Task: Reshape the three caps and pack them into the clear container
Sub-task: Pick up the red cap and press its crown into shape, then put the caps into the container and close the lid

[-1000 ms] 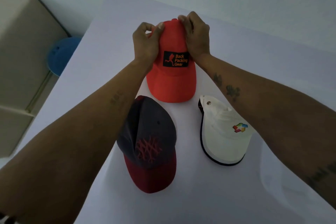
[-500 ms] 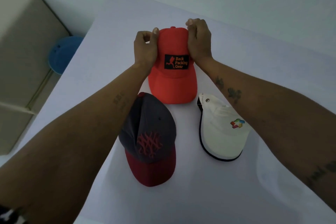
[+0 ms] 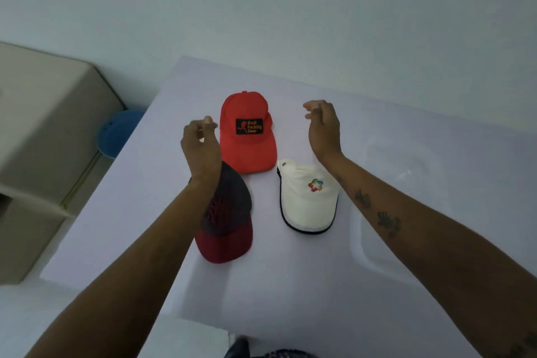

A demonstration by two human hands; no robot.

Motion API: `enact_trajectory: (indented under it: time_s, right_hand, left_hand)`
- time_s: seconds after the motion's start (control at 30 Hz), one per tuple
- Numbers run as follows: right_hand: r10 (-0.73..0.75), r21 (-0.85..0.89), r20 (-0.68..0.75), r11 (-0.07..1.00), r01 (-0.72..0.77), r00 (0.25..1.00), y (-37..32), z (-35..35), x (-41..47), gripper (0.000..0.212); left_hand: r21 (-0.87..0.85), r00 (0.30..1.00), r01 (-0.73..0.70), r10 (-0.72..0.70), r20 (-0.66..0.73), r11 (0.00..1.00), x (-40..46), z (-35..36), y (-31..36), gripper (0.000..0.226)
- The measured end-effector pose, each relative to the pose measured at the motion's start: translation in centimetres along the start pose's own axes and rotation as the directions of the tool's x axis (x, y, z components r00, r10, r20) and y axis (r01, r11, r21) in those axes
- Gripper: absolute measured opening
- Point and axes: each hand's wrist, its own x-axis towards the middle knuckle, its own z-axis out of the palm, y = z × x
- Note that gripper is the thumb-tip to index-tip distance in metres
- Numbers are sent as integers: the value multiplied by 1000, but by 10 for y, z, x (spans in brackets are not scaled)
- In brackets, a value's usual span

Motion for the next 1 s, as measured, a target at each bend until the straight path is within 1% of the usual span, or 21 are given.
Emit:
enact_trajectory:
  time_s: [0.1, 0.2, 0.23, 0.27, 0.3, 0.33, 0.4, 0.47, 0.5, 0.53, 0.57, 0.63, 0.7, 0.73, 0.8, 0.83, 0.93, 1.0]
  right_hand:
    - [18, 15, -21, 1000, -18, 1000, -2, -34, -36, 28]
    - [37, -11, -44, 999, -37, 998, 4, -58, -63, 21]
    - [56, -29, -55, 998, -57, 997, 8, -64, -70, 19]
    - [68, -44, -58, 997, -71, 996, 11, -69, -78, 17]
    - [77, -54, -48, 995, -80, 996, 15, -71, -86, 16]
    - [80, -45, -25, 996, -81, 996, 17, -71, -94, 15]
    - [65, 10, 50, 998, -66, 997, 17, -62, -111, 11]
    - [38, 10, 165, 999, -40, 986, 14, -44, -125, 10]
    - [52, -4, 243, 999, -52, 969, 13, -32, -130, 12]
    - [87, -21, 324, 996, -85, 942, 12, -19, -135, 15]
    - [140, -42, 399, 990, -135, 906, 11, -5, -138, 19]
    - [230, -97, 528, 973, -211, 818, 12, 20, -143, 37]
    - [273, -168, 601, 962, -216, 751, 12, 39, -145, 56]
    - [271, -174, 623, 963, -208, 734, 12, 46, -145, 59]
    - [259, -120, 646, 964, -239, 719, 10, 57, -143, 53]
    - [257, -89, 652, 960, -264, 713, 11, 62, -142, 49]
    - [272, -86, 621, 956, -281, 735, 20, 75, -142, 46]
    - [282, -72, 583, 952, -298, 762, 21, 78, -143, 45]
  left_hand:
    - [-58, 999, 33, -31, 32, 998, -51, -13, 12, 30]
    - [14, 986, 10, -12, 166, 1000, -90, -13, 12, 35]
    - [33, 981, -4, -3, 194, 999, -100, -12, 11, 36]
    - [56, 981, -23, 12, 192, 998, -106, -10, 8, 37]
    - [83, 987, -26, 12, 160, 996, -110, -9, 5, 37]
    - [117, 996, -12, 1, 92, 993, -112, -9, 2, 36]
    - [175, 995, 49, -32, -100, 983, -111, -16, -3, 30]
    - [178, 963, 112, -63, -261, 978, -104, -31, -16, 21]
    - [167, 948, 158, -102, -302, 973, -99, -39, -25, 21]
    - [158, 938, 210, -153, -312, 965, -93, -47, -36, 23]
    - [161, 935, 256, -201, -293, 953, -87, -55, -46, 26]
    - [198, 940, 313, -274, -201, 929, -80, -65, -64, 33]
    - [206, 946, 323, -312, -83, 924, -76, -69, -72, 40]
    - [196, 948, 317, -318, -31, 928, -75, -70, -73, 42]
    - [195, 947, 308, -319, 28, 931, -72, -70, -75, 40]
    - [200, 947, 307, -320, 36, 930, -71, -70, -76, 36]
    - [243, 953, 286, -302, 33, 927, -69, -71, -79, 26]
    - [248, 967, 240, -253, 19, 938, -69, -73, -75, 23]
